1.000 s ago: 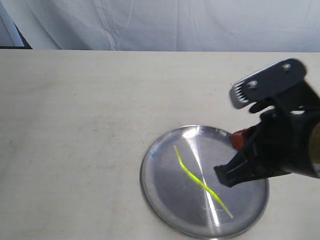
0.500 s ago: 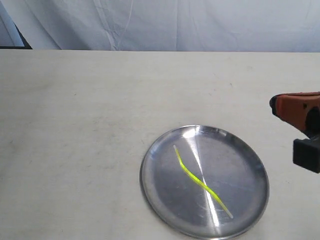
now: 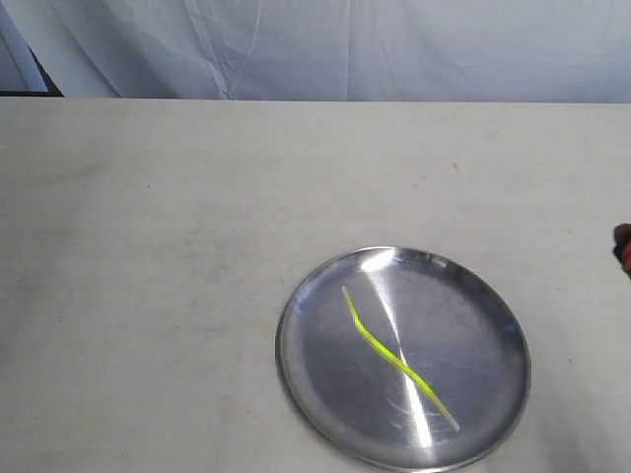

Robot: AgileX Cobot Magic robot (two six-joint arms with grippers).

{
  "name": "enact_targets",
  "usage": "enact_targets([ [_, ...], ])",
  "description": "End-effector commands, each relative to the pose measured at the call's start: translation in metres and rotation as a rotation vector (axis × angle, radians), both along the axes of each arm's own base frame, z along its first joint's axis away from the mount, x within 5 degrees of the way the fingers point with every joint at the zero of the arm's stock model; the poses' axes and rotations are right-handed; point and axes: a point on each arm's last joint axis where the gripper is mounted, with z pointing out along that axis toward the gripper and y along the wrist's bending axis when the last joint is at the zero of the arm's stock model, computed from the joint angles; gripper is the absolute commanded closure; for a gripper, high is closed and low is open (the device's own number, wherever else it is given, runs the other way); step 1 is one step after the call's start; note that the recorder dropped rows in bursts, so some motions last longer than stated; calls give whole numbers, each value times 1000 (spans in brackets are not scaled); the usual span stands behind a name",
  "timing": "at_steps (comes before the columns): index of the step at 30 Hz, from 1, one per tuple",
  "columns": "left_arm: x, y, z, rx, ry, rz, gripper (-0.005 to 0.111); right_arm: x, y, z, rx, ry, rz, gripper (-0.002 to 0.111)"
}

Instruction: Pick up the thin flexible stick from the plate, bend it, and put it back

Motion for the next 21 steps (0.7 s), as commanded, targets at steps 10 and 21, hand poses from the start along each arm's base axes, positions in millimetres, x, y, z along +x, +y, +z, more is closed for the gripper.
enact_targets([
  [10,-1,0,0,-12,6,-4,107,-19,-24,-19,179,76,-280,108],
  [21,-1,0,0,-12,6,-4,107,-19,-24,-19,179,76,-280,108],
])
